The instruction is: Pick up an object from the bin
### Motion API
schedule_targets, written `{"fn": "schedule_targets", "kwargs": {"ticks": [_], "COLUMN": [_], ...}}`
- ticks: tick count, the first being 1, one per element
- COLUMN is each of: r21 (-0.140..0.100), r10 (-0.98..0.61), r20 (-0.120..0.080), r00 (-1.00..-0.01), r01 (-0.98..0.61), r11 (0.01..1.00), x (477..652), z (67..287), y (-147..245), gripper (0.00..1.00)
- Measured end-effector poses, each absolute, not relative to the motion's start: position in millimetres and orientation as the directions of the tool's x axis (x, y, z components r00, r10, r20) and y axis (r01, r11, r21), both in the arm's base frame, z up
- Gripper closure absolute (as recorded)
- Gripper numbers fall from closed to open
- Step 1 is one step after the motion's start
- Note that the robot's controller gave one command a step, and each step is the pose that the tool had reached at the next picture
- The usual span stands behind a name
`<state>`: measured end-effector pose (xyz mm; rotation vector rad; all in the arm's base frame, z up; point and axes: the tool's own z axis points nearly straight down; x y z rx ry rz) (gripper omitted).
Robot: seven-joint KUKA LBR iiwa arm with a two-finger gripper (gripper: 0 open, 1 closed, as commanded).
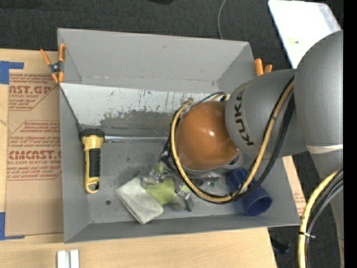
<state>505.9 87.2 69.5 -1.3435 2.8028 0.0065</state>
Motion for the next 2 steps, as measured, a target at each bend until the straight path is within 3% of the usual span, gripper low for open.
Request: {"fn": "schedule_targets", "kwargs": {"ticks": [1,2], "r21": [-0.011,-0.011], "r10": [-0.779,-0.779], "r20": [-0.034,-0.034], "r00": [-0.626,-0.626], "r01": [-0.779,-0.779], "r11": [0.626,0.626], "x": [506.5,506.5], "z": [70.0,70.0], "y": [87.8,87.8], "gripper": [1.00,1.00]}}
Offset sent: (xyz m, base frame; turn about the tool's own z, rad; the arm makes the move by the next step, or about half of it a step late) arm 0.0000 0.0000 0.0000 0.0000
